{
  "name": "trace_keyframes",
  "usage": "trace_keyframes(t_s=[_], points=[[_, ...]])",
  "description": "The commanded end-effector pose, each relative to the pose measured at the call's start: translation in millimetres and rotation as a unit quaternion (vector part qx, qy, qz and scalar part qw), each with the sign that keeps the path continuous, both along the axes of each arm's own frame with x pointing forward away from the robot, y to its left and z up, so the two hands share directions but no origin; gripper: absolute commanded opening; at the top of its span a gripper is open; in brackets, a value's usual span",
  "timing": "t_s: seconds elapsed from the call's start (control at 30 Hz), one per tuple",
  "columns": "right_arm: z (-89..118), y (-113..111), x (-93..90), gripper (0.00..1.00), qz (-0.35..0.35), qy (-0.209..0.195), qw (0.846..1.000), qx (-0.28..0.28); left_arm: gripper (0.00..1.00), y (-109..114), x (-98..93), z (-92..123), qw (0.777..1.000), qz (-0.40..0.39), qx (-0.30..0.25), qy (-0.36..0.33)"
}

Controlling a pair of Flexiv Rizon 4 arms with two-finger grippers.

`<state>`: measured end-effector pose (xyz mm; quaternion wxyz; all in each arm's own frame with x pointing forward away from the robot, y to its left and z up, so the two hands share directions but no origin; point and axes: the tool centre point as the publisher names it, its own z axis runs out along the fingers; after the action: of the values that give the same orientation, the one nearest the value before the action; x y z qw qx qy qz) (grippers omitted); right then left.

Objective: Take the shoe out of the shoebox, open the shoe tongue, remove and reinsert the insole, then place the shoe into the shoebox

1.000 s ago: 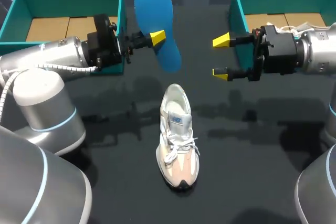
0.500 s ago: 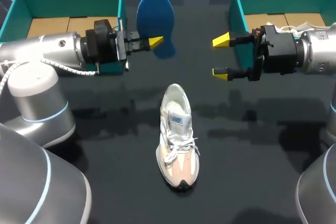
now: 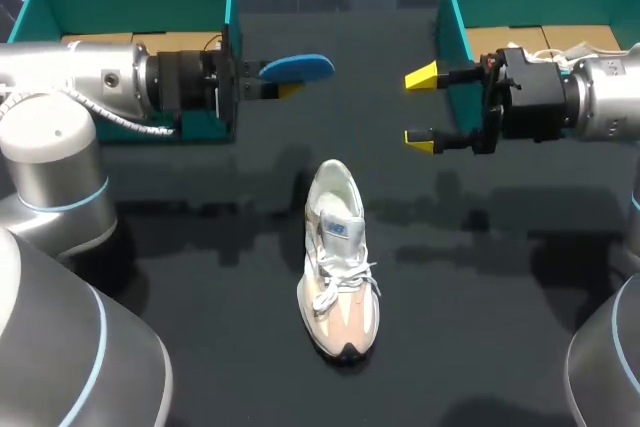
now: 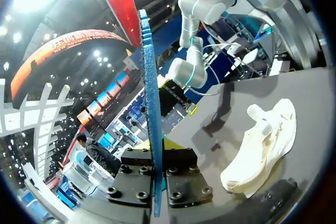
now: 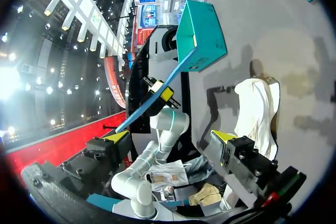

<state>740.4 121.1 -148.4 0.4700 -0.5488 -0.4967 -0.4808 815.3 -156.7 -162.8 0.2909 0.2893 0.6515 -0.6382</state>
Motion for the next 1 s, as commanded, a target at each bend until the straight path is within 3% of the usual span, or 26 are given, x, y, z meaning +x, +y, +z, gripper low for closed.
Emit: trace_keyframes(t_s=[0.03,0.4,0.77,1.0], points=[[-1,1,-0.3,1.0,-0.001,0.0,1.0,0.0,0.0,-1,2.9,0,0.993,-0.012,0.018,-0.118],[-1,1,-0.3,1.0,-0.001,0.0,1.0,0.0,0.0,-1,2.9,0,0.993,-0.012,0.018,-0.118],[-1,1,-0.3,1.0,-0.001,0.0,1.0,0.0,0.0,0,16.0,-1,0.974,-0.013,0.021,-0.224],[-1,1,-0.3,1.0,-0.001,0.0,1.0,0.0,0.0,-16,9.7,8,0.941,0.014,0.059,-0.333]])
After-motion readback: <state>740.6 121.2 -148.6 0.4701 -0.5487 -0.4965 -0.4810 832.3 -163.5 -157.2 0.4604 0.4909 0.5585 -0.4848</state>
